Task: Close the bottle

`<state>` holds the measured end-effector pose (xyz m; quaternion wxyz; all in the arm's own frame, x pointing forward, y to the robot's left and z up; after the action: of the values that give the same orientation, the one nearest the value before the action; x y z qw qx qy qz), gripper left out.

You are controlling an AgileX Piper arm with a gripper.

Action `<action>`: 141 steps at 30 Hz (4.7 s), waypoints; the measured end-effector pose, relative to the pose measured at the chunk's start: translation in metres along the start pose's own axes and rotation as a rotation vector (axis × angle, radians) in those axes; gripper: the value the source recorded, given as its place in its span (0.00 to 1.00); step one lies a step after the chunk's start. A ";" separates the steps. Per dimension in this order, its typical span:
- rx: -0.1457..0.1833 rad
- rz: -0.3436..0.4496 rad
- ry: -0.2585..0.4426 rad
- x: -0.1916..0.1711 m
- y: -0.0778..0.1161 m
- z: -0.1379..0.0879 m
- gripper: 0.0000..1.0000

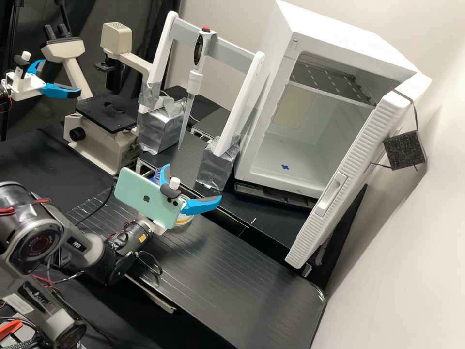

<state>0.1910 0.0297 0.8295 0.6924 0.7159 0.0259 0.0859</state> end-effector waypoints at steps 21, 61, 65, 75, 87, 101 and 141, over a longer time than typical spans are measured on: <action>-0.007 0.044 0.048 -0.025 0.005 -0.010 1.00; -0.072 -0.303 0.228 -0.033 -0.072 -0.055 1.00; -0.081 -0.324 0.210 -0.032 -0.077 -0.052 1.00; -0.106 -0.344 0.154 -0.028 -0.081 -0.041 0.00; -0.100 -0.350 0.143 -0.025 -0.080 -0.036 0.00; -0.055 -0.323 0.106 -0.021 -0.073 -0.028 0.00; -0.029 -0.308 0.118 -0.022 -0.069 -0.031 0.00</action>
<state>0.1707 0.0595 0.7592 0.7049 0.6872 0.1746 0.0210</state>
